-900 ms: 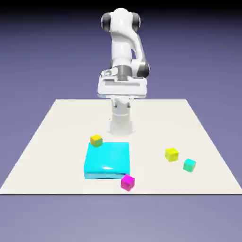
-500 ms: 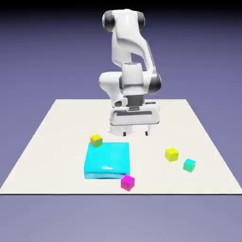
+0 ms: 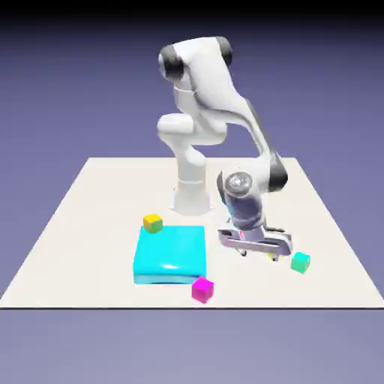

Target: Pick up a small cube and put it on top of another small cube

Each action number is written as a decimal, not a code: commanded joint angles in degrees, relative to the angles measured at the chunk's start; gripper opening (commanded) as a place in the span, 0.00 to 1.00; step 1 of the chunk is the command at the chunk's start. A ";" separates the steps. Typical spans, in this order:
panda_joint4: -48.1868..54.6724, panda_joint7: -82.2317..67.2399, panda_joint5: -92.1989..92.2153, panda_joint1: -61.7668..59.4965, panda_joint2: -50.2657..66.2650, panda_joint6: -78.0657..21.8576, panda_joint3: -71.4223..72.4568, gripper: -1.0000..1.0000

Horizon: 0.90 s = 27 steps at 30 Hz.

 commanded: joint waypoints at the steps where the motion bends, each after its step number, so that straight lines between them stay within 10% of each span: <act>1: 1.26 1.21 0.70 -0.34 2.08 -1.48 0.99 0.50; 15: 9.84 9.47 7.12 0.55 24.23 -5.75 8.58 0.50; 16: 9.84 9.47 7.12 0.55 24.23 -5.75 8.58 0.00; 27: 13.08 4.66 -10.86 -1.76 17.14 -30.12 13.49 0.00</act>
